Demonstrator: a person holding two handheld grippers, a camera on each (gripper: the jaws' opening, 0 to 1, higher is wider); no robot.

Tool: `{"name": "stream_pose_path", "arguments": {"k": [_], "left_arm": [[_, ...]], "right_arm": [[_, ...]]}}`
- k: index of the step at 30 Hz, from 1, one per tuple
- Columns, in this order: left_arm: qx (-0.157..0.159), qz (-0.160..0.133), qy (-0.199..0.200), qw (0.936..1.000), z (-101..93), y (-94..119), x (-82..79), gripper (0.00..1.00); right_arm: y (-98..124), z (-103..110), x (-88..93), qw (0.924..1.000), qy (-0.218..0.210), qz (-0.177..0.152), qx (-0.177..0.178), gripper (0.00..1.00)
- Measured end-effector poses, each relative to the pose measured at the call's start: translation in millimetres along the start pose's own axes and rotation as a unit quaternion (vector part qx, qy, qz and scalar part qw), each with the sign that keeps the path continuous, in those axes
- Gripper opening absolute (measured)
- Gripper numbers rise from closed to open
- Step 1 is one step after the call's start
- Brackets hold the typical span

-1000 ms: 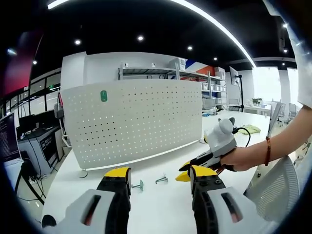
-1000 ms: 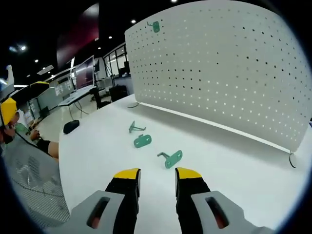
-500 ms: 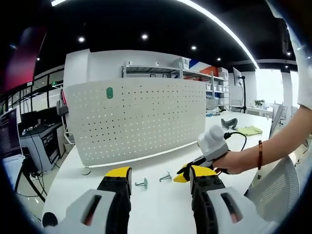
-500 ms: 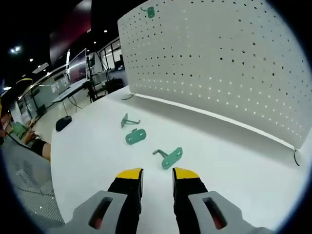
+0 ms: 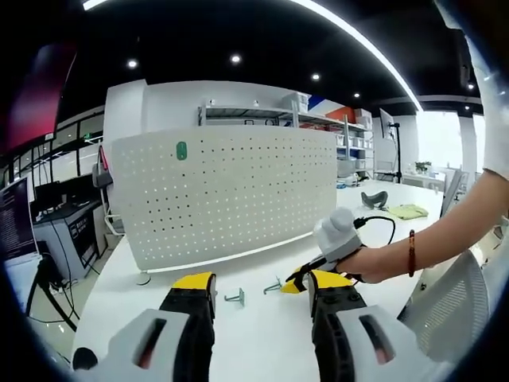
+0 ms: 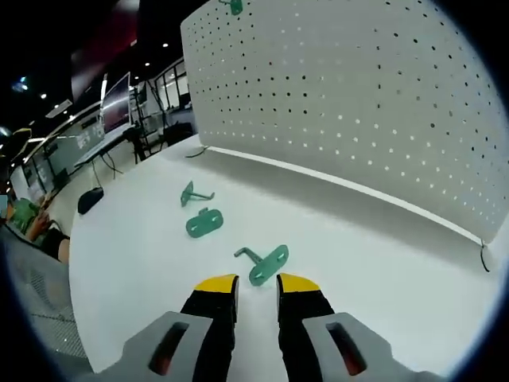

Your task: Insert the hook assembly into the mounting plate slot until the hook locks in place.

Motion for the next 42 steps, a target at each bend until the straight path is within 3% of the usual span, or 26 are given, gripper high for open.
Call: {"name": "stream_pose_path", "arguments": {"k": [13,26,35,42], "left_arm": [[-0.012,0.004,-0.003,0.9999,9.6,0,0.3,0.47],[-0.004,0.013,-0.001,0.9999,7.0,-5,5.5,0.47],[-0.006,0.013,0.003,0.9999,9.2,-5,6.6,0.46],[0.004,0.013,0.004,0.9999,3.8,-7,8.2,0.46]], "right_arm": [[-12,0,7.9,0.9995,0.012,0.03,-0.001,0.12],[-13,-6,7.7,0.9999,0.015,-0.005,0.003,0.08],[-4,1,0.5,0.9987,0.048,-0.015,-0.007,0.02],[6,5,2.4,0.9993,0.031,-0.01,-0.018,0.01]]}}
Point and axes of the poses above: the point that each gripper's makers call its tool centre point, and the gripper's own axes: y roughly backward along the fingers, z roughly to its left, x roughly out of its underside, the point moved 2 cm from there along y, roughly backward along the fingers
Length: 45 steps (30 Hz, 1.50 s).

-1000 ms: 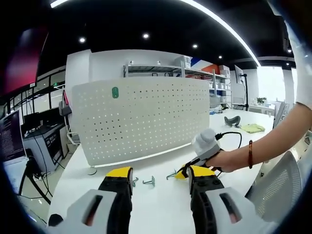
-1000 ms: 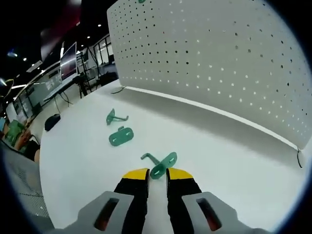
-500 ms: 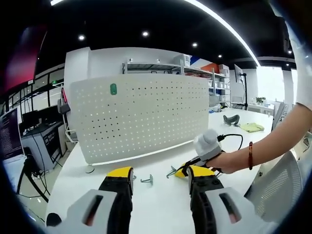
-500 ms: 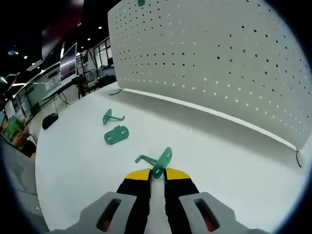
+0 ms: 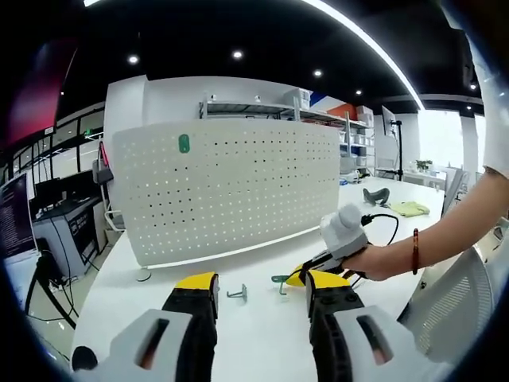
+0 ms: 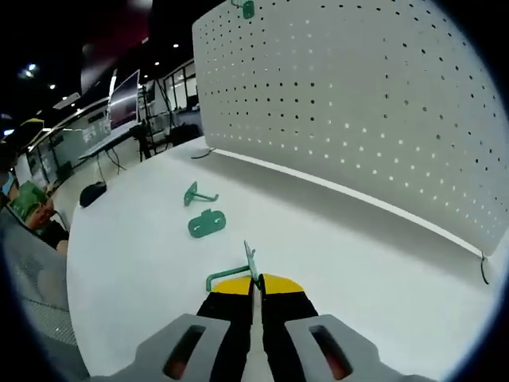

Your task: Insert the hook assembly into the mounting plate slot until the hook locks in place.

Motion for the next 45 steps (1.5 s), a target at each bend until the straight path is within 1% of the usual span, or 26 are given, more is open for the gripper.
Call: {"name": "stream_pose_path", "arguments": {"k": [3,7,9,11,12,13,15,18,20,28,30,32,37,45], "left_arm": [[0.006,-0.006,0.01,0.9999,-1.5,-2,-1.4,0.45],[0.014,-0.004,0.006,0.9999,-4.3,-4,-1.0,0.45],[0.018,-0.005,0.007,0.9998,-5.5,-4,-1.3,0.45],[0.022,-0.004,0.007,0.9997,-6.5,-5,-1.3,0.45],[0.024,-0.004,0.006,0.9997,-7.2,-5,-1.3,0.45],[0.028,-0.003,0.004,0.9996,-8.1,-6,-1.2,0.45],[0.031,-0.004,0.004,0.9995,-8.2,-6,-1.4,0.45],[0.034,-0.005,0.007,0.9994,-8.2,-7,-1.1,0.45],[0.038,-0.005,0.007,0.9992,-8.9,-8,-0.4,0.45],[0.053,-0.007,0.009,0.9985,-7.4,-6,0.5,0.44],[0.056,-0.007,0.008,0.9984,-6.1,-5,0.6,0.44],[0.058,-0.007,0.008,0.9982,-4.3,-5,1.2,0.44],[0.064,-0.007,0.002,0.9979,-1.4,-3,2.1,0.44],[0.078,-0.006,-0.007,0.9969,-1.9,1,4.4,0.41]], "right_arm": [[6,3,0.7,1.0,-0.007,-0.002,-0.001,0.01],[14,7,2.8,0.9994,-0.035,0.001,-0.007,0.0],[20,10,2.3,0.9996,-0.026,0.001,-0.006,0.0],[24,14,0.2,0.9996,-0.027,0.0,-0.012,0.0],[26,16,-0.3,0.9994,-0.03,0.003,-0.015,0.0],[29,19,-0.8,0.9996,-0.021,0.008,-0.019,0.0],[33,23,-5.4,0.9994,-0.028,0.001,-0.019,0.0],[38,26,-9.0,0.999,-0.04,0.0,-0.021,0.0],[42,32,-12.0,0.9989,-0.039,-0.001,-0.025,0.0],[58,50,-27.0,0.9964,-0.071,-0.004,-0.046,0.0],[61,55,-31.3,0.9965,-0.069,-0.01,-0.047,0.0],[63,60,-34.2,0.9968,-0.064,-0.009,-0.048,0.0],[68,72,-42.9,0.9957,-0.072,-0.014,-0.057,0.0],[75,93,-47.6,0.994,-0.081,-0.004,-0.073,0.0]]}}
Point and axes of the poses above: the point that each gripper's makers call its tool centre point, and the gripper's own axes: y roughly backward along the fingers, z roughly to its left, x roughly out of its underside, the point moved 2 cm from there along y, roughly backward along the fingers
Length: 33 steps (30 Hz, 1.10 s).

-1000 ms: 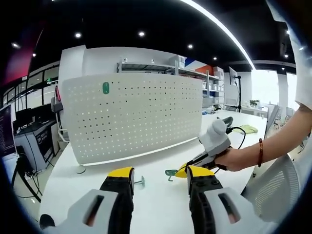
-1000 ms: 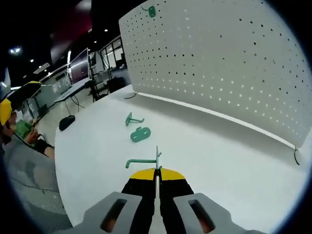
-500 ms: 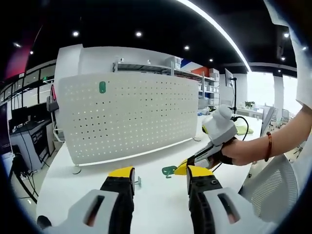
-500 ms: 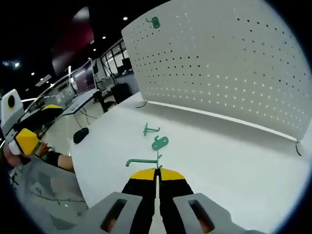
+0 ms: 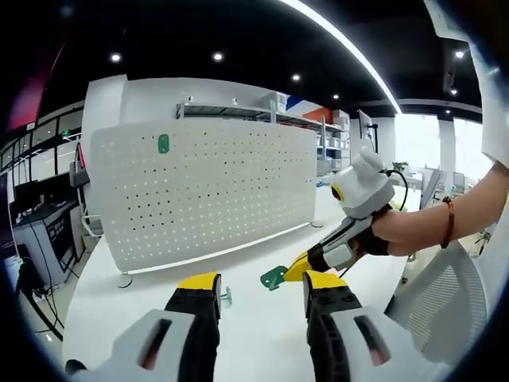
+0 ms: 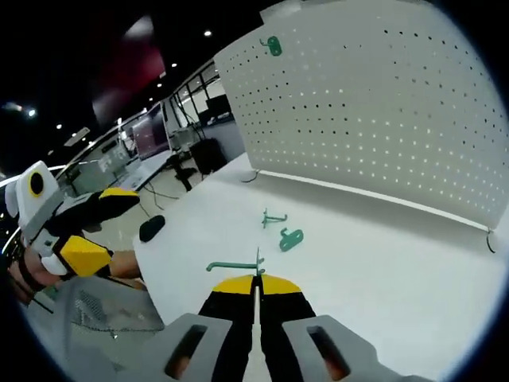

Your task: Insert the hook assembly into the mounting plate slot until the hook locks in place.

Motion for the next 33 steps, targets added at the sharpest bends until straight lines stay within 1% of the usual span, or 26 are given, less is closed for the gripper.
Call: {"name": "stream_pose_path", "arguments": {"k": [3,5,7,8,11,14,16,18,20,22,26,33], "left_arm": [[0.01,0.002,-0.012,0.9999,-1.5,0,-0.3,0.4],[0.011,0.005,-0.016,0.9998,-1.0,1,0.5,0.41],[0.016,0.005,-0.02,0.9997,-1.3,2,-0.4,0.39],[0.021,0.006,-0.028,0.9994,-1.4,2,0.3,0.38],[0.027,0.022,-0.044,0.9984,-0.4,4,5.9,0.38],[0.034,0.026,-0.052,0.9977,-0.9,5,8.0,0.37],[0.039,0.035,-0.07,0.9962,-0.1,5,11.7,0.36],[0.044,0.041,-0.074,0.9955,0.3,4,14.8,0.35],[0.051,0.042,-0.08,0.9946,0.1,5,16.3,0.33],[0.057,0.044,-0.089,0.9934,-0.1,5,17.9,0.32],[0.064,0.052,-0.098,0.9918,1.9,3,23.0,0.29],[0.071,0.057,-0.102,0.9906,6.9,0,26.1,0.23]], "right_arm": [[-1,8,-0.5,1.0,0.0,0.002,-0.006,0.0],[-2,12,0.0,1.0,-0.001,0.006,-0.007,0.0],[-2,16,-1.1,0.9999,-0.003,0.004,-0.01,0.0],[-2,18,-1.2,0.9999,-0.005,0.005,-0.012,0.0],[-3,26,-1.2,0.9998,-0.003,0.012,-0.016,0.0],[-2,31,-1.7,0.9997,-0.006,0.014,-0.019,0.0],[-2,36,-2.5,0.9995,-0.014,0.016,-0.023,0.0],[-2,41,-3.6,0.9994,-0.014,0.019,-0.025,0.0],[-1,47,-3.9,0.999,-0.017,0.022,-0.035,0.0],[-1,50,-4.9,0.9989,-0.017,0.023,-0.037,0.0],[-1,57,-5.8,0.9987,-0.018,0.026,-0.041,0.0],[0,66,-10.3,0.9984,-0.026,0.026,-0.043,0.0]]}}
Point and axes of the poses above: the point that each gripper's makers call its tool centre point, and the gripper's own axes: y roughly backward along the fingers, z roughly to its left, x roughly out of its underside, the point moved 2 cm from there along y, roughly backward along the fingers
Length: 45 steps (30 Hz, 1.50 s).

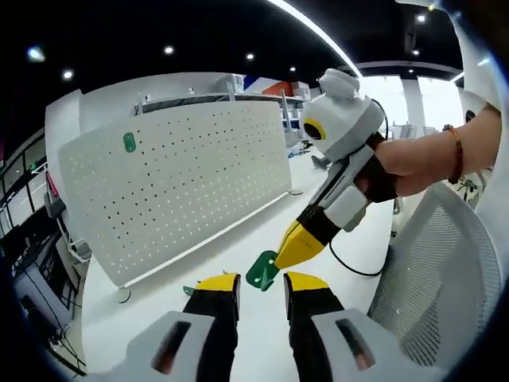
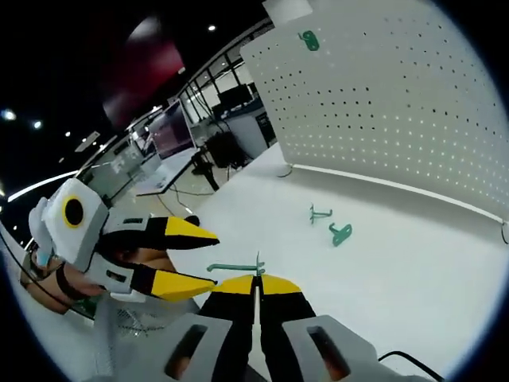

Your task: Insert the hook assembly into the mounting plate slot until the hook locks in place.

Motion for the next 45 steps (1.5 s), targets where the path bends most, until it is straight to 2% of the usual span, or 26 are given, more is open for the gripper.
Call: {"name": "stream_pose_path", "arguments": {"k": [8,13,19,21,33,36,39,43,45], "left_arm": [[0.011,0.011,-0.019,0.9997,-0.4,-2,5.4,0.19],[0.013,0.025,-0.055,0.9981,-3.3,-1,11.5,0.12],[0.015,0.035,-0.076,0.9964,-3.3,0,15.6,0.09],[0.017,0.035,-0.076,0.9964,-3.8,0,16.1,0.06],[0.015,0.041,-0.065,0.997,0.8,7,25.7,0.04],[0.012,0.041,-0.06,0.9973,4.2,10,27.3,0.04],[0.006,0.04,-0.052,0.9978,9.4,13,27.8,0.04],[-0.009,0.034,-0.03,0.9989,19.9,15,26.3,0.04],[-0.017,0.026,-0.019,0.9993,25.9,17,23.7,0.04]], "right_arm": [[1,11,-2.6,0.9998,-0.012,0.005,-0.013,0.0],[-2,17,2.3,0.9996,-0.013,0.021,-0.017,0.0],[-7,23,4.3,0.9993,-0.012,0.029,-0.021,0.0],[-8,24,3.4,0.9992,-0.012,0.03,-0.023,0.0],[-16,33,4.3,0.9989,-0.006,0.037,-0.027,0.0],[-19,36,3.2,0.9989,0.012,0.035,-0.03,0.0],[-23,41,-0.7,0.998,0.046,0.027,-0.033,0.0],[-25,44,-6.4,0.9964,0.078,0.012,-0.031,0.0],[-25,43,-10.1,0.9953,0.095,-0.001,-0.021,0.05]]}}
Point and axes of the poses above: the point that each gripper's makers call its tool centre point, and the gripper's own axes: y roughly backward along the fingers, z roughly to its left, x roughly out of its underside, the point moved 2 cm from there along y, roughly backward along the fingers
